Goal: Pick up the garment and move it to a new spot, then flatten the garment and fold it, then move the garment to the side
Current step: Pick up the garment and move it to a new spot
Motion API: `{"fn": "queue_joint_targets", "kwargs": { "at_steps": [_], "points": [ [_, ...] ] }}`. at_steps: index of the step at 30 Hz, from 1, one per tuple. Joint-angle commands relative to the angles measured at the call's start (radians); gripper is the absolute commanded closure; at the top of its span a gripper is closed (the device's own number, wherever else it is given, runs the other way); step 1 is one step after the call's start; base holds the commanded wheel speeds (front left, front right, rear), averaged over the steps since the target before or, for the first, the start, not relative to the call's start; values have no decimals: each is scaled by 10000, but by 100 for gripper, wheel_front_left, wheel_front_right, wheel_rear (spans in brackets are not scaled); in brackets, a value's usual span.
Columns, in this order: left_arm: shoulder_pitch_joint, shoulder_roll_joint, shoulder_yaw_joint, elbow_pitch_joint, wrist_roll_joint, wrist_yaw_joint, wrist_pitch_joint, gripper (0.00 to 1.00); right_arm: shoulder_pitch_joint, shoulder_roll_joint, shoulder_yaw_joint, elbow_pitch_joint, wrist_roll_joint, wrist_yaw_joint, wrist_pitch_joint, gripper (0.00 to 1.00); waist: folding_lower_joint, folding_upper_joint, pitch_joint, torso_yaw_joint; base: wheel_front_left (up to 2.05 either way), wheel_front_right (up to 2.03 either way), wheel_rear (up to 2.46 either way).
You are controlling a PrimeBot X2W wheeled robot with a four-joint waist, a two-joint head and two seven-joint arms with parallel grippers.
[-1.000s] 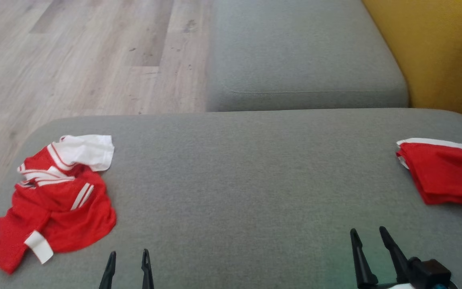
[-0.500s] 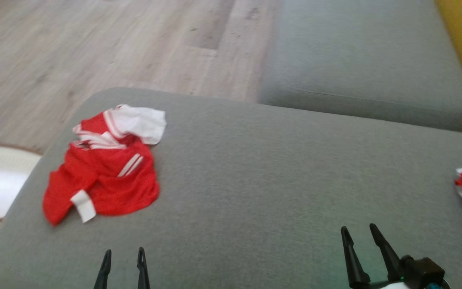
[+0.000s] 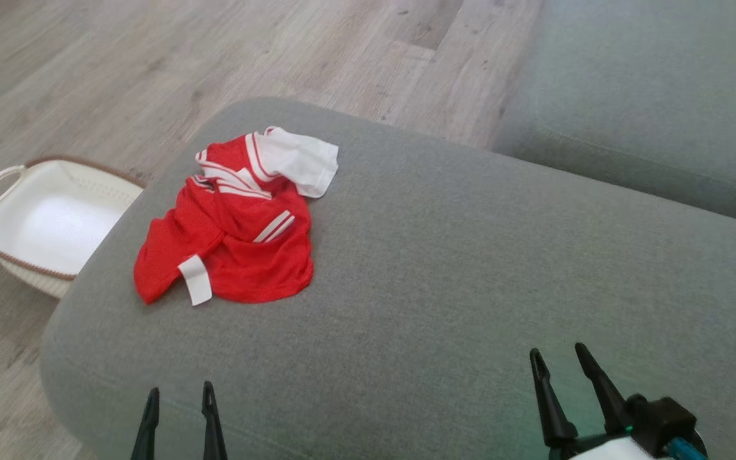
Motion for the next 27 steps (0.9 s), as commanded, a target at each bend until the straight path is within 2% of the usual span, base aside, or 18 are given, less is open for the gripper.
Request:
{"fn": "queue_joint_targets", "kwargs": {
  "at_steps": [1, 8, 15, 21, 22, 24, 27],
  "points": [
    [-512, -66, 278, -383, -105, 67, -53, 0, -625, -88, 282, -245, -20, -7, -120, 0, -1, 0, 163, 148, 0, 0, 0],
    [-541, -66, 195, -628, -305, 360, -53, 0, -793, -404, 440, -134, 83, -7, -120, 0, -1, 0, 422, 357, 0, 0, 0],
    [-1436, -55, 593, -863, -222, 151, -53, 0, -671, -735, 330, -298, 46, -7, -120, 0, -1, 0, 967, 570, 0, 0, 0],
    [-3940, 450, 1245, -897, -87, -339, -53, 0, -918, -1399, 186, -742, 27, -7, -120, 0, -1, 0, 2156, 584, 0, 0, 0],
    [-5011, 698, 1378, -613, -18, -530, -53, 0, -1146, -1727, 197, -856, -9, -7, -120, 0, -1, 0, 2565, 501, 0, 0, 0],
    [-6174, 825, 1464, -45, -151, -768, -53, 0, -1403, -2046, 206, -1005, 16, -7, -119, 0, -1, 0, 2981, 427, 0, 0, 0],
    [-7940, 1060, 1439, 1630, -340, -1161, 193, 0, -1815, -2495, 203, -1387, 101, -7, 14, 0, -1, 0, 3499, 287, 0, 0, 0]
  ]
}}
